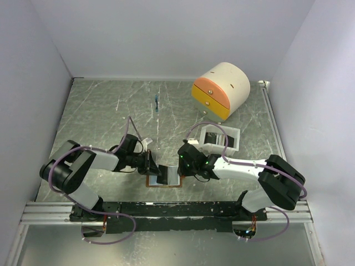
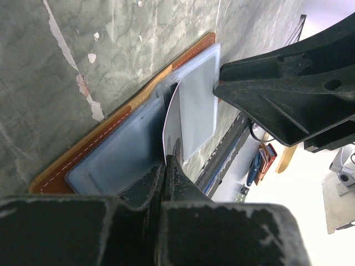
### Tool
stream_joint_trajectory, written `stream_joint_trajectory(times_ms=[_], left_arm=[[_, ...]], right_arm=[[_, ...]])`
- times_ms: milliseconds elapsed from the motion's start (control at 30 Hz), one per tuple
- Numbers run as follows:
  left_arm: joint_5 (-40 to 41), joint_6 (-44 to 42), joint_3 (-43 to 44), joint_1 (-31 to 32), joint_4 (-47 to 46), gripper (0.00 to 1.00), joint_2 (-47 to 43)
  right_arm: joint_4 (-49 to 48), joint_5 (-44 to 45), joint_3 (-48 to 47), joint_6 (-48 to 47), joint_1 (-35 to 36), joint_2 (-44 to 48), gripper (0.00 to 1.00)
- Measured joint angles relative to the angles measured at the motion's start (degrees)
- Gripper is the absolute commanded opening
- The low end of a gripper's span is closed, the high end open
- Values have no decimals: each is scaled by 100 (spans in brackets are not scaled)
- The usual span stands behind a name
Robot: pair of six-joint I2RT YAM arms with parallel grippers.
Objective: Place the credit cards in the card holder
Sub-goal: Insert the credit card into the card holder.
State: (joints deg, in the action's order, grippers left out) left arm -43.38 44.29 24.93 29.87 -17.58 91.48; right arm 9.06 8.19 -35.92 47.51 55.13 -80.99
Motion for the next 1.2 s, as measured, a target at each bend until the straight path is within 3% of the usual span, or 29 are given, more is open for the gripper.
stream_joint_trajectory(times_ms=[833,1200], left_arm=[[-55,-544,468,-4,800,7,116],[-55,-46,157,-4,258,7,94]], right_arm=[[-61,-2,94,4,2,70,26],[-146,-4,133,11,2,72,26]])
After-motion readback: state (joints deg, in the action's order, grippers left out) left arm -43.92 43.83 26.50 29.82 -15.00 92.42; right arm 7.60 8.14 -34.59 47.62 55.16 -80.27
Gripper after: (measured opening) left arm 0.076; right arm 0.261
